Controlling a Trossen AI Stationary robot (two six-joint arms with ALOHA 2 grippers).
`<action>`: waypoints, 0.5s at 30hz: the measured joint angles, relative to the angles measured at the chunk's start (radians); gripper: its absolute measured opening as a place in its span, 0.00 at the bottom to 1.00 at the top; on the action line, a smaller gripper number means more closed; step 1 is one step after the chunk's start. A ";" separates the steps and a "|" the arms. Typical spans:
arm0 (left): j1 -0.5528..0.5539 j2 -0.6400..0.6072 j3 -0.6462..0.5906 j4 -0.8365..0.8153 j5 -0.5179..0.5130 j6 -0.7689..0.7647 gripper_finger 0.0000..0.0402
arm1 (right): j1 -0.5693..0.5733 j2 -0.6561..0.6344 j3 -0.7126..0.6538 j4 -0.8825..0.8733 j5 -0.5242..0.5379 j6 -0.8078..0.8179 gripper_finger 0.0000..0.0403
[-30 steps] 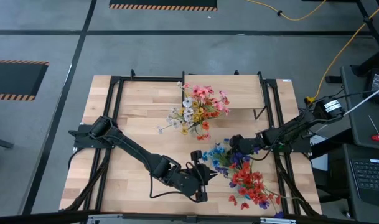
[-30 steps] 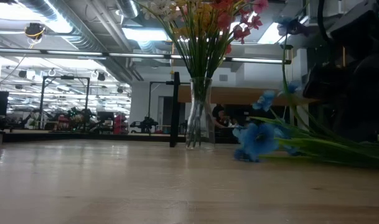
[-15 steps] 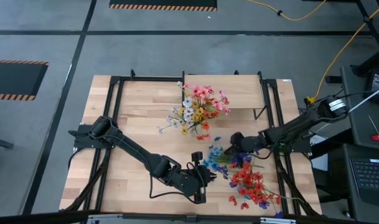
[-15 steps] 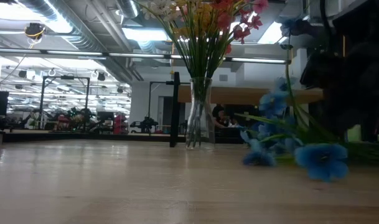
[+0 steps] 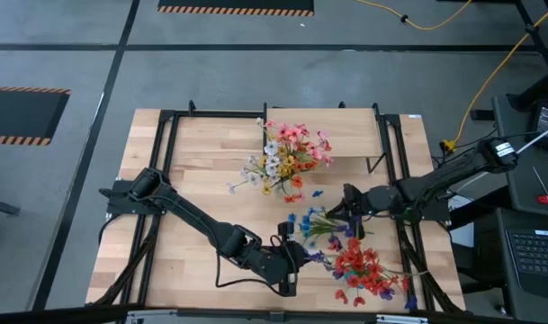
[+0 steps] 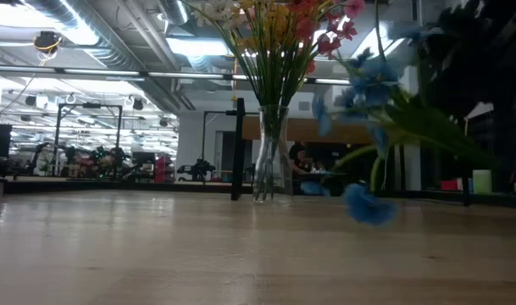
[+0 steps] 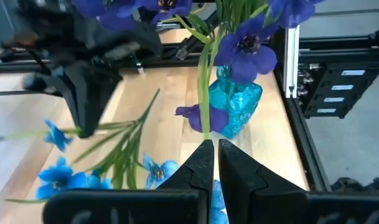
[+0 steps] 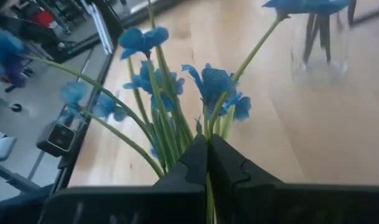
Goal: Pick and place flowers into a vace then onto a shelf
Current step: Put the blue flowers into the blue vase
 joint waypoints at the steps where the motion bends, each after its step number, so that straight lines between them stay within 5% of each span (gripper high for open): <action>1: -0.003 -0.003 0.000 -0.004 0.002 0.000 0.04 | 0.000 -0.022 0.000 -0.008 0.001 -0.009 0.00; 15: -0.066 -0.115 0.000 -0.056 -0.052 0.176 0.04 | -0.001 -0.231 0.003 -0.045 0.055 -0.121 0.00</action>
